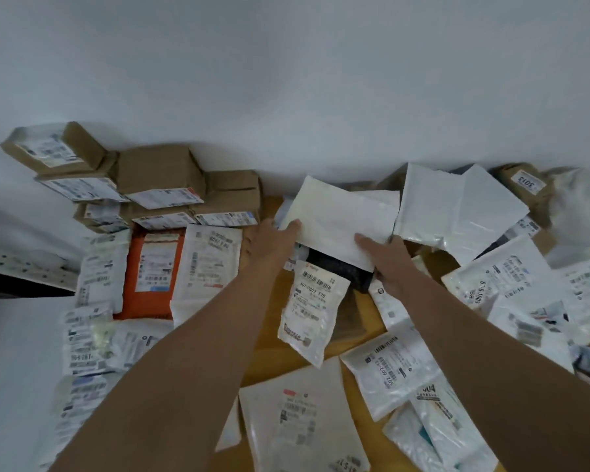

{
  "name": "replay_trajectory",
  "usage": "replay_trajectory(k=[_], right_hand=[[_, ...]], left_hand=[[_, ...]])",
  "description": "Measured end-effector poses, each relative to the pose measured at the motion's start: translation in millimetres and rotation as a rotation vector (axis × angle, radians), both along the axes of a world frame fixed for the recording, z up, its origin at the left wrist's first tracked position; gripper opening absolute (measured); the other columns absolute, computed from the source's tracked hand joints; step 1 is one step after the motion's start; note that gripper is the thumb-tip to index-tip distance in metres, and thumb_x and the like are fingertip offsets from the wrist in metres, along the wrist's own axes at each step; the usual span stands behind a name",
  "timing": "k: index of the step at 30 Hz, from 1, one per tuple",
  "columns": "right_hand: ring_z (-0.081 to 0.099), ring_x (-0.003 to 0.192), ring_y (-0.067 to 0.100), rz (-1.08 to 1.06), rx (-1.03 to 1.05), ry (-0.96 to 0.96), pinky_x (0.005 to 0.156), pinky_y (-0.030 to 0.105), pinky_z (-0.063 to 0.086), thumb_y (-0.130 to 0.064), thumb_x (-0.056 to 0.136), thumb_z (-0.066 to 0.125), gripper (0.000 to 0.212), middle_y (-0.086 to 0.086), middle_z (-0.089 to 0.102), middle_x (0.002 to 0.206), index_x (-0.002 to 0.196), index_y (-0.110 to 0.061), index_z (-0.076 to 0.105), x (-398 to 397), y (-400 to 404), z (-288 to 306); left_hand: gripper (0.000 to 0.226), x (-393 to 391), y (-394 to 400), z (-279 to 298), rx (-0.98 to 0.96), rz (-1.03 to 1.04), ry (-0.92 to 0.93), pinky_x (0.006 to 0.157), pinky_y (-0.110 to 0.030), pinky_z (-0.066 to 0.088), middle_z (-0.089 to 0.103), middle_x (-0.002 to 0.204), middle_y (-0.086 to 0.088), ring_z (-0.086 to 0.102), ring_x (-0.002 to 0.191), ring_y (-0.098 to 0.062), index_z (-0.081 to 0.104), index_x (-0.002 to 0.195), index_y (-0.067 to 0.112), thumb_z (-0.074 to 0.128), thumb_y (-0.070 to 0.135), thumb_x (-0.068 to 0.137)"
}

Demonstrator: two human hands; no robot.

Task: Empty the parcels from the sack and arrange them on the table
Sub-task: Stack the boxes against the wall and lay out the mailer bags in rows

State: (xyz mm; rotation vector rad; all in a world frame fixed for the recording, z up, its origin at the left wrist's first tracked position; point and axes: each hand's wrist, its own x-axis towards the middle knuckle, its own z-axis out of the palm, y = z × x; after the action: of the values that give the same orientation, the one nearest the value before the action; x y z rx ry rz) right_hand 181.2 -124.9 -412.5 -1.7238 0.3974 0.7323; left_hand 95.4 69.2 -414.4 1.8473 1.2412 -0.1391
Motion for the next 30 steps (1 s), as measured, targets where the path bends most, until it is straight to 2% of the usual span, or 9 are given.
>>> replay_trajectory(k=[2, 6, 9, 14, 17, 20, 23, 27, 30], right_hand=[[0.063, 0.106, 0.025, 0.030, 0.039, -0.002, 0.085, 0.050, 0.057, -0.030, 0.079, 0.081, 0.065, 0.004, 0.058, 0.124, 0.129, -0.014, 0.041, -6, -7, 4], [0.064, 0.103, 0.028, 0.046, 0.029, -0.014, 0.074, 0.047, 0.058, -0.034, 0.074, 0.081, 0.072, 0.007, 0.061, 0.122, 0.133, -0.015, 0.043, -22, -38, 12], [0.053, 0.103, 0.024, 0.005, -0.171, -0.083, 0.083, 0.043, 0.047, -0.023, 0.087, 0.069, 0.064, 0.005, 0.051, 0.122, 0.139, -0.015, 0.033, -40, -73, 10], [0.043, 0.126, 0.041, -0.166, -0.555, -0.216, 0.100, 0.052, 0.040, -0.023, 0.088, 0.064, 0.078, 0.022, 0.039, 0.141, 0.151, -0.011, 0.018, -62, -119, 15], [0.027, 0.140, 0.042, 0.163, -0.874, -0.682, 0.110, 0.059, 0.025, -0.046, 0.088, 0.061, 0.081, 0.022, 0.028, 0.152, 0.150, -0.011, 0.022, -69, -125, 15], [0.015, 0.148, 0.036, 0.751, -0.919, -0.940, 0.111, 0.062, 0.016, -0.075, 0.084, 0.041, 0.090, 0.008, 0.017, 0.162, 0.154, -0.024, 0.020, -69, -113, 6], [0.014, 0.147, 0.042, 1.017, -0.930, -0.875, 0.101, 0.074, 0.023, -0.087, 0.077, 0.031, 0.093, 0.004, 0.018, 0.162, 0.153, -0.035, 0.024, -64, -110, -13], [0.012, 0.147, 0.042, 0.874, -0.945, -0.656, 0.102, 0.074, 0.026, -0.081, 0.082, 0.033, 0.088, 0.008, 0.012, 0.163, 0.153, -0.031, 0.017, -63, -133, -34], [0.003, 0.149, 0.038, 0.826, -0.942, -0.589, 0.108, 0.072, 0.019, -0.071, 0.088, 0.040, 0.084, 0.008, 0.004, 0.164, 0.156, -0.028, 0.014, -61, -142, -34]], left_hand=[[0.067, -5, -8, -2, 0.084, -0.019, -0.027, 0.113, -0.047, 0.024, 0.033, 0.146, -0.009, 0.027, 0.137, -0.031, 0.045, 0.138, 0.022, 0.057, 0.059, 0.083], [0.059, -26, -43, -3, 0.260, -0.169, -0.191, 0.108, -0.042, 0.029, 0.048, 0.130, -0.007, 0.039, 0.127, -0.026, 0.051, 0.127, 0.012, 0.062, 0.051, 0.084], [0.056, -45, -76, 0, 0.302, -0.298, -0.286, 0.096, -0.037, 0.035, 0.050, 0.122, -0.005, 0.044, 0.117, -0.024, 0.047, 0.126, 0.011, 0.063, 0.048, 0.087], [0.062, -59, -121, -3, 0.210, -0.567, -0.293, 0.105, -0.047, 0.037, 0.036, 0.138, -0.005, 0.036, 0.126, -0.027, 0.025, 0.149, 0.028, 0.053, 0.029, 0.094], [0.069, -62, -127, -3, 0.238, -0.646, -0.354, 0.107, -0.043, 0.036, 0.037, 0.142, -0.003, 0.037, 0.127, -0.022, 0.020, 0.152, 0.025, 0.053, 0.025, 0.091], [0.072, -68, -123, -7, 0.118, -0.712, -0.443, 0.108, -0.035, 0.035, 0.044, 0.145, -0.002, 0.042, 0.129, -0.013, 0.020, 0.154, 0.015, 0.054, 0.027, 0.091], [0.055, -71, -116, -19, 0.280, -0.777, -0.390, 0.111, -0.040, 0.032, 0.045, 0.148, -0.004, 0.043, 0.132, -0.022, 0.035, 0.149, 0.016, 0.049, 0.028, 0.098], [0.035, -73, -103, -26, 0.497, -0.571, -0.156, 0.106, -0.043, 0.033, 0.052, 0.139, -0.003, 0.041, 0.130, -0.025, 0.053, 0.130, 0.019, 0.047, 0.030, 0.098], [0.030, -71, -101, -27, 0.487, -0.484, -0.026, 0.106, -0.047, 0.032, 0.051, 0.131, -0.004, 0.038, 0.130, -0.031, 0.059, 0.119, 0.021, 0.050, 0.029, 0.092]])
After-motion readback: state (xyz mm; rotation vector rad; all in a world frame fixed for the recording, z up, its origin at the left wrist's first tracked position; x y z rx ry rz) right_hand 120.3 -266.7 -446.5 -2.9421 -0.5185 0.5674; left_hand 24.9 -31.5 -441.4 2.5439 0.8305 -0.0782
